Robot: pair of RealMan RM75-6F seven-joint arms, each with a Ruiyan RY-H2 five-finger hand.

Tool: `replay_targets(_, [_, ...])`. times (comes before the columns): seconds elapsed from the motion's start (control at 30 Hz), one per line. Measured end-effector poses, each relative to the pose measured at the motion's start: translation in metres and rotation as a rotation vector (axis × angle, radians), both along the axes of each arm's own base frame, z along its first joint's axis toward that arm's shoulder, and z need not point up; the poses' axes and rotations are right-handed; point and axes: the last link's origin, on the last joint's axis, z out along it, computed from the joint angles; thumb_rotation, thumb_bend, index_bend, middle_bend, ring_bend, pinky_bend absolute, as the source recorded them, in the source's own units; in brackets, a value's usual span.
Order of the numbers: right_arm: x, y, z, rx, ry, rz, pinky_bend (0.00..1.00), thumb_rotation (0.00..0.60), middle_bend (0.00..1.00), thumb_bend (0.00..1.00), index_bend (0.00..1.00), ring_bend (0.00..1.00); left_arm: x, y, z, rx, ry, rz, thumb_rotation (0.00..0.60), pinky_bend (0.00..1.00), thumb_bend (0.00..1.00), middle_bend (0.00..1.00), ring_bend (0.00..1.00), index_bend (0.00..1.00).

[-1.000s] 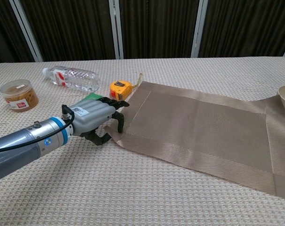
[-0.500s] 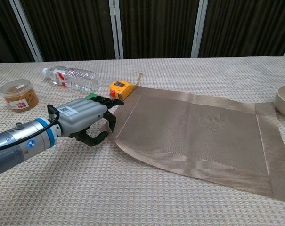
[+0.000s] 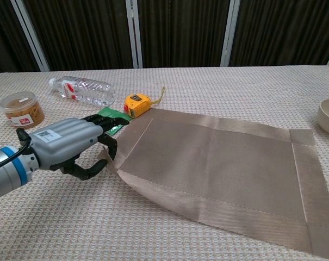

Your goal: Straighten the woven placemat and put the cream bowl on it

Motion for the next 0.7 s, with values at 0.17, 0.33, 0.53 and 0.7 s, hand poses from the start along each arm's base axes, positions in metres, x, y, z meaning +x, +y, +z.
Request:
replay_targets(0.17, [0.003,0.002,0.001,-0.005,-0.003,0.012,0.00,0.600,0.00,0.00,0.00,0.00,-0.002,-0.023,0.010,-0.003,0.024,0.010,0.600,0.00,0.55,0.00,0.00,0.79])
replay_targets(0.33, [0.005,0.004,0.003,-0.011,-0.002,0.021,0.00,0.600,0.00,0.00,0.00,0.00,-0.006,-0.049,0.020,-0.023,0.062,0.034,0.600,0.00,0.54,0.00,0.00,0.79])
replay_targets(0.53, [0.007,0.006,0.003,-0.012,0.001,0.025,0.00,0.600,0.00,0.00,0.00,0.00,-0.012,-0.077,0.027,-0.066,0.089,0.086,0.600,0.00,0.54,0.00,0.00,0.78])
replay_targets(0.7, [0.007,0.006,0.003,-0.013,0.004,0.027,0.00,0.600,0.00,0.00,0.00,0.00,-0.014,-0.095,0.028,-0.108,0.096,0.118,0.600,0.00,0.52,0.00,0.00,0.77])
